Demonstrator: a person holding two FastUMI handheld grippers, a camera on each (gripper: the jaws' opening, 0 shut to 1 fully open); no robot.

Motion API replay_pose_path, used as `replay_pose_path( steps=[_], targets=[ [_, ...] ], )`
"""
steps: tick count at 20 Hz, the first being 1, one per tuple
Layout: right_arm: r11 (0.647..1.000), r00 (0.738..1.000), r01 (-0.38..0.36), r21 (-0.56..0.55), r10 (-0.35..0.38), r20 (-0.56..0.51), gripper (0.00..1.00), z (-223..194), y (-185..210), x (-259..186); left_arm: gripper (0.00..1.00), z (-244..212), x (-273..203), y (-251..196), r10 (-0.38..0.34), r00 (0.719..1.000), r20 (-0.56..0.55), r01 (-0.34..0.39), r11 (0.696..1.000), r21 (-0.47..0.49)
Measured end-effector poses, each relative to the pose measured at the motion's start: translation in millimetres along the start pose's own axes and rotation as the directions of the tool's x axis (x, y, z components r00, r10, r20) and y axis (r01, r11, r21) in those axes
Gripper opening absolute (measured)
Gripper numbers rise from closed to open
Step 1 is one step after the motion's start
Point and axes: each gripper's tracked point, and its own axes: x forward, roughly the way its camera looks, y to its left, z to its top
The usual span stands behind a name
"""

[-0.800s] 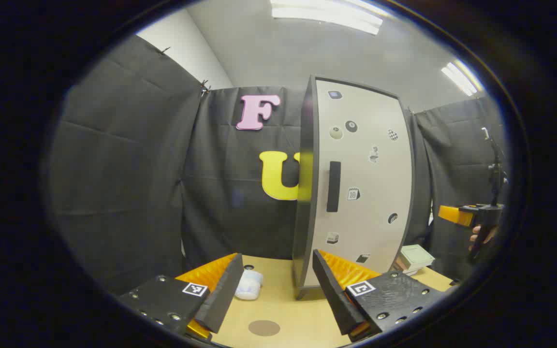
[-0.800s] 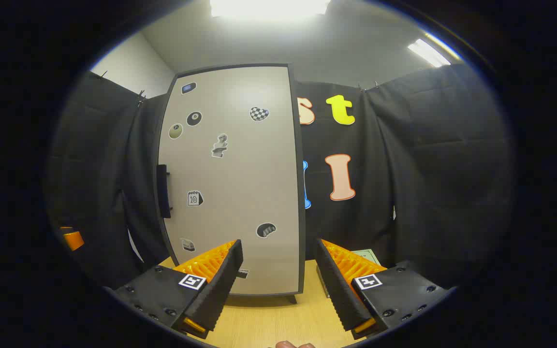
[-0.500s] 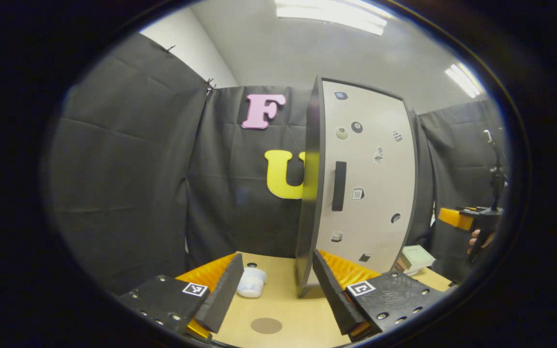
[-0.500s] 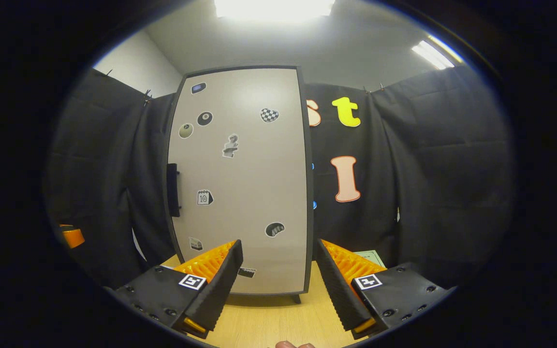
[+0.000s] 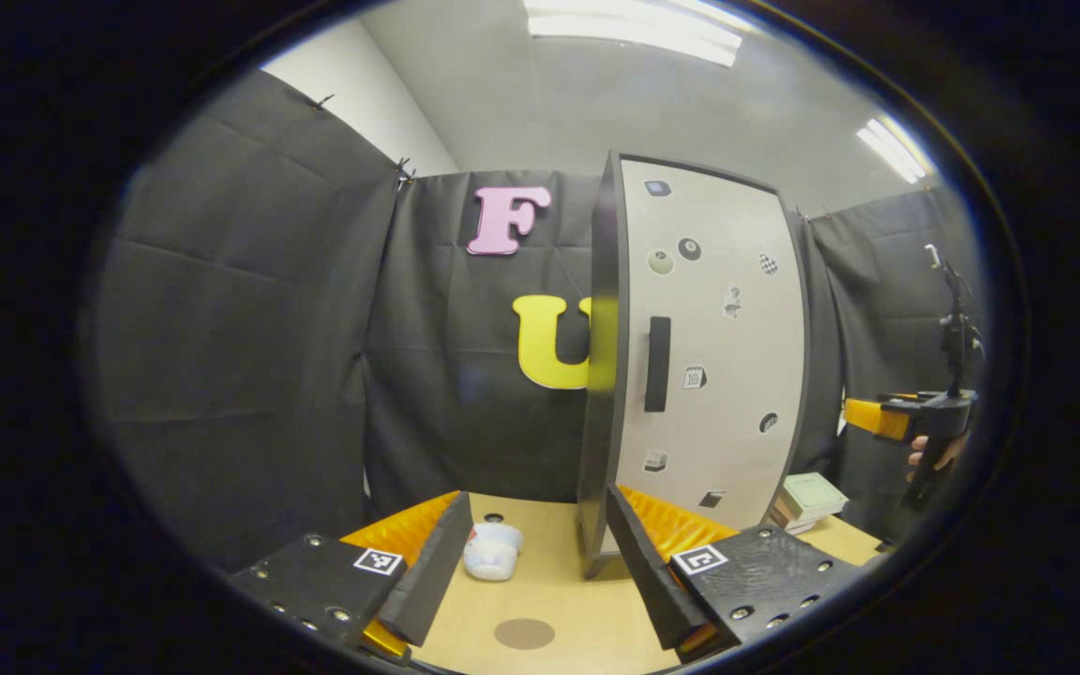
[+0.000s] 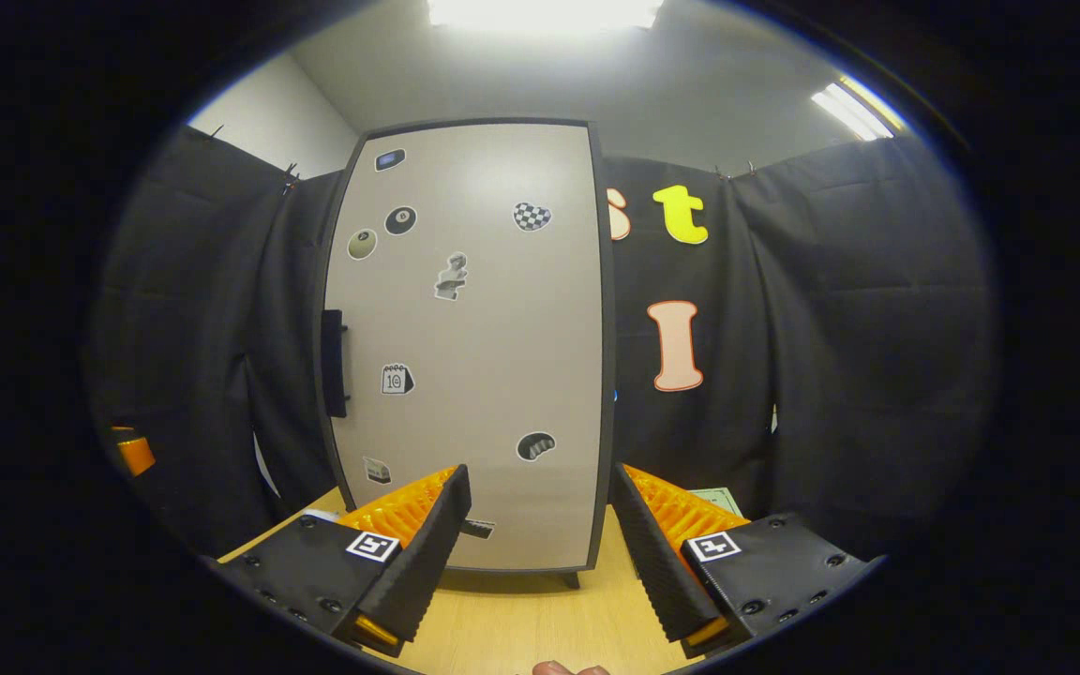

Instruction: Open the cabinet door with the right hand, grasp the bottle in the cabinet with the left hand and place it on the coaster, then close the cabinet door with the right hand.

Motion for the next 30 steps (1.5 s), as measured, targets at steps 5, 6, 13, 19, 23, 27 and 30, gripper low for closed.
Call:
replay_pose_path(
  steps=[5,6,13,19,23,27,30],
  targets=[
    [1.000,1.000,-0.009,0.021,0.009,0.013,0.96,1.2,8.3,17.6,0.88,-22.3,1.2,11.3,0.027,0.999,-0.024,-0.028,0.999,-0.026],
    [1.000,1.000,-0.011,0.024,0.011,0.007,0.96,-1.2,8.5,19.5,0.87,-31.0,1.8,14.0,0.036,0.999,-0.039,-0.037,0.999,-0.025],
    [0.998,0.998,-0.060,0.032,0.060,-0.004,0.95,20.7,27.9,52.4,0.88,-71.4,1.8,18.4,0.066,0.992,-0.109,-0.067,0.998,-0.006],
    [0.989,0.989,-0.147,0.019,0.146,0.039,0.95,59.1,81.3,77.4,0.87,-90.0,1.0,20.9,0.076,0.988,-0.132,-0.079,0.997,-0.012],
    [0.979,0.977,-0.204,-0.006,0.204,0.055,0.93,75.2,126.1,89.9,0.87,-97.1,-3.9,33.9,0.101,0.985,-0.143,-0.108,0.993,-0.038],
    [0.969,0.969,-0.245,-0.023,0.245,0.019,0.95,73.9,170.0,104.4,0.87,-96.1,-11.2,54.8,0.150,0.981,-0.126,-0.154,0.988,-0.027],
    [0.961,0.962,-0.273,-0.052,0.273,-0.004,0.96,67.8,199.9,114.2,0.87,-104.7,-17.1,68.8,0.178,0.974,-0.139,-0.184,0.983,-0.024]
  ],
)
